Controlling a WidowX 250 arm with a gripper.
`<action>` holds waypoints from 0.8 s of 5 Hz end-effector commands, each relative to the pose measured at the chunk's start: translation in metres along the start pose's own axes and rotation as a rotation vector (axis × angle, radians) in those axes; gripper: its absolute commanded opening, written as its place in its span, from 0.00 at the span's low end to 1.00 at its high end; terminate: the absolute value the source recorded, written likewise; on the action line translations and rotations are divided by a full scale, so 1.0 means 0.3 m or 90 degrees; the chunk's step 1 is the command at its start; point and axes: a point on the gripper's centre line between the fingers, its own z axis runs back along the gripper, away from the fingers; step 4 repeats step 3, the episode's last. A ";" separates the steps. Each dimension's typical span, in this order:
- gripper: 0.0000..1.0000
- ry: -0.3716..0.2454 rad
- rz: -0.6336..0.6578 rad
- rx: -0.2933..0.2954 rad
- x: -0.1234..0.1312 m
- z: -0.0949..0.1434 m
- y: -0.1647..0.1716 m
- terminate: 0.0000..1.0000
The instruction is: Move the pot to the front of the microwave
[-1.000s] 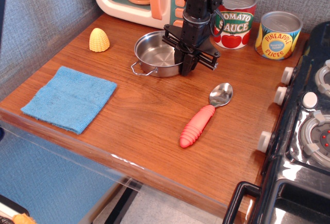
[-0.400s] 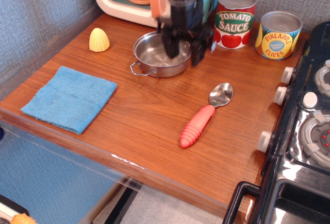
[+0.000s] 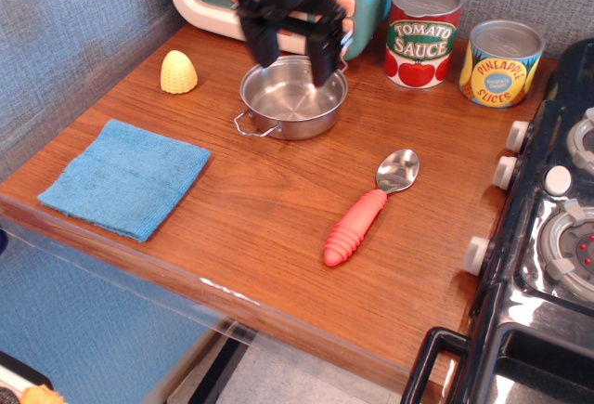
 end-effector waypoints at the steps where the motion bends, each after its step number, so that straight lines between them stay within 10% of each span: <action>1: 1.00 0.032 0.037 0.029 -0.143 0.007 0.073 0.00; 2: 1.00 0.032 0.037 0.029 -0.143 0.007 0.073 0.00; 3: 1.00 0.032 0.037 0.029 -0.143 0.007 0.073 1.00; 4: 1.00 0.032 0.037 0.029 -0.143 0.007 0.073 1.00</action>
